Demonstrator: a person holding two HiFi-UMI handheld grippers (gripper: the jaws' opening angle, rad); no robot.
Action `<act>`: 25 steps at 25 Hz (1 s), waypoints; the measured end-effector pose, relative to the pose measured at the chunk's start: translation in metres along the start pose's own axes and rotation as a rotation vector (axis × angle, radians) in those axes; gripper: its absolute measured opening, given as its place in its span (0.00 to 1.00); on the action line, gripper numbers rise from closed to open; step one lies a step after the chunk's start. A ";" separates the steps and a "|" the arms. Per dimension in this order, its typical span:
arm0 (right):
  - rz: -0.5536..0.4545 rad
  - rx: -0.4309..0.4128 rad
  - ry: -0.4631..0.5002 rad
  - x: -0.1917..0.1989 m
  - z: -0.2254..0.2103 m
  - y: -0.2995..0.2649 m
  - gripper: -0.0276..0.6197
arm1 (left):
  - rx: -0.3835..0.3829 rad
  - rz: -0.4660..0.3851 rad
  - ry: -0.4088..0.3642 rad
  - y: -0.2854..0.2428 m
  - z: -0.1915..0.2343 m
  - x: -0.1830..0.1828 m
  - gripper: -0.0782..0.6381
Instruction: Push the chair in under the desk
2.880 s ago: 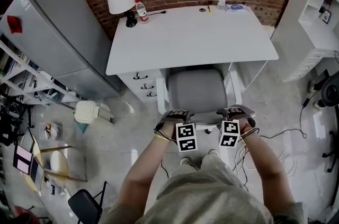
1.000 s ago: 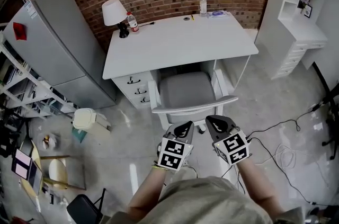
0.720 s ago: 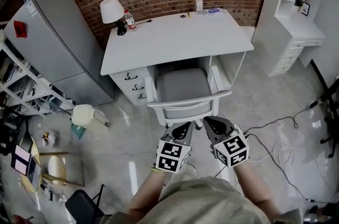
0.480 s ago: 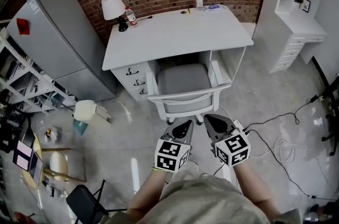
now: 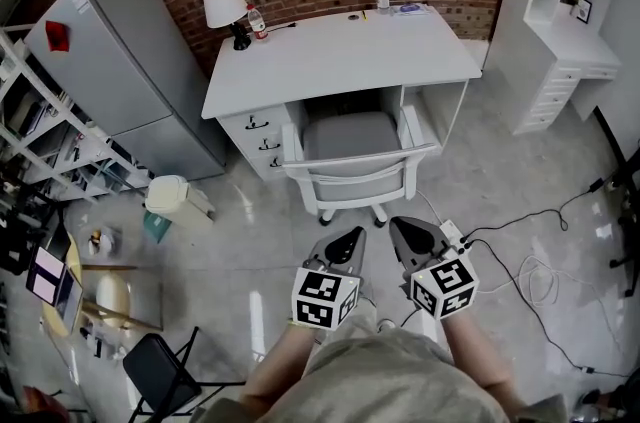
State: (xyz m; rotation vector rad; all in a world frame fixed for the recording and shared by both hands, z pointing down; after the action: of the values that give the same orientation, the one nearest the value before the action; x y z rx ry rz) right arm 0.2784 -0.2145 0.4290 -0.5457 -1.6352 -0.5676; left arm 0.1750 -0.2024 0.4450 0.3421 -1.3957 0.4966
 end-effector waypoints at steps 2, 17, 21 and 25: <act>-0.009 -0.004 -0.008 0.000 0.006 0.008 0.05 | -0.004 -0.007 0.005 0.008 -0.006 0.002 0.12; -0.008 -0.016 -0.017 0.004 0.025 0.055 0.05 | 0.012 -0.020 0.050 0.035 -0.041 0.020 0.12; -0.013 -0.015 -0.017 0.003 0.024 0.062 0.05 | 0.018 -0.028 0.034 0.035 -0.049 0.018 0.12; -0.021 -0.012 -0.016 0.002 0.026 0.067 0.05 | 0.020 -0.033 0.023 0.037 -0.055 0.016 0.12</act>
State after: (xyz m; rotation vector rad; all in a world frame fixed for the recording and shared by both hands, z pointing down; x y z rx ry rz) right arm 0.3016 -0.1466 0.4318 -0.5443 -1.6553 -0.5900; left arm 0.2039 -0.1407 0.4506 0.3735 -1.3618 0.4862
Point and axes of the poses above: the fingertips, and each gripper's own axes: y backward along the fingers, z to its left, x out of its underside, the point moved 4 cm from there along y, backward along the fingers, and after that the axes turned 15 degrees about -z, right-handed, at the moved point
